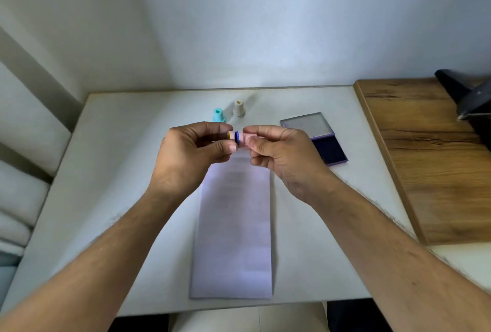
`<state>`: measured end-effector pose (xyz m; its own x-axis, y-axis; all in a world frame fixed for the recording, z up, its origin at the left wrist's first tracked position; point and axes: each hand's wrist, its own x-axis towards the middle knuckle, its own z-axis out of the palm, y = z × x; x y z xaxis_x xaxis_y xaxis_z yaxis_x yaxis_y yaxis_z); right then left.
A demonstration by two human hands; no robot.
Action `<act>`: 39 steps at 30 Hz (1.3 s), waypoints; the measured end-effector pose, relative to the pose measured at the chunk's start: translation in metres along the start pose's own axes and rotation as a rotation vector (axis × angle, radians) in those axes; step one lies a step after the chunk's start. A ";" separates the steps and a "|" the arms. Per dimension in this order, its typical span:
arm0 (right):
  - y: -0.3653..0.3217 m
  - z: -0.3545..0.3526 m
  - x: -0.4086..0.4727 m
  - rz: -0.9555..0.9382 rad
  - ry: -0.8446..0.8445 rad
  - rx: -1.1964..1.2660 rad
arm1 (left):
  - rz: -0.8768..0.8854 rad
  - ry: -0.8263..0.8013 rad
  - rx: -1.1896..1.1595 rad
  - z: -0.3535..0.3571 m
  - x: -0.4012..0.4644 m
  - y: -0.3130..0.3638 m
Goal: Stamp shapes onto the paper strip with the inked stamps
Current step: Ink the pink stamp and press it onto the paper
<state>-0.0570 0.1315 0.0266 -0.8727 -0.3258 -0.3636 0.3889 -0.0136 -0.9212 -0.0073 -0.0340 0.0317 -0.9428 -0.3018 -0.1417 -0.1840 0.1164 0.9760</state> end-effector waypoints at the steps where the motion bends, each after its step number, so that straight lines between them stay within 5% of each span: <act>1: 0.000 0.002 0.001 -0.008 0.014 0.000 | -0.024 0.005 -0.026 -0.005 0.000 -0.001; 6: 0.002 0.010 0.004 0.000 0.059 0.050 | -0.057 0.060 0.070 -0.035 0.003 -0.014; 10: 0.004 0.015 0.007 0.027 0.073 0.082 | -0.028 0.158 0.408 -0.047 0.005 -0.028; 18: 0.000 0.029 0.004 0.128 -0.135 0.437 | 0.077 0.067 0.988 -0.059 0.005 -0.044; 23: -0.003 0.029 -0.001 0.157 -0.229 0.565 | 0.173 0.050 0.963 -0.053 0.006 -0.045; 29: -0.007 0.022 -0.010 0.154 -0.250 0.534 | 0.031 0.017 0.884 -0.051 0.011 -0.044; 33: -0.009 0.013 -0.014 0.144 -0.212 0.510 | -0.015 0.038 0.894 -0.048 0.010 -0.028; 39: -0.008 -0.002 -0.014 0.102 -0.056 0.478 | 0.174 0.106 0.795 -0.005 -0.002 -0.004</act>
<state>-0.0489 0.1383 0.0386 -0.8111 -0.3986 -0.4281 0.5748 -0.4075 -0.7097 -0.0029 -0.0387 0.0289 -0.9520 -0.3010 0.0558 -0.2175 0.7934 0.5686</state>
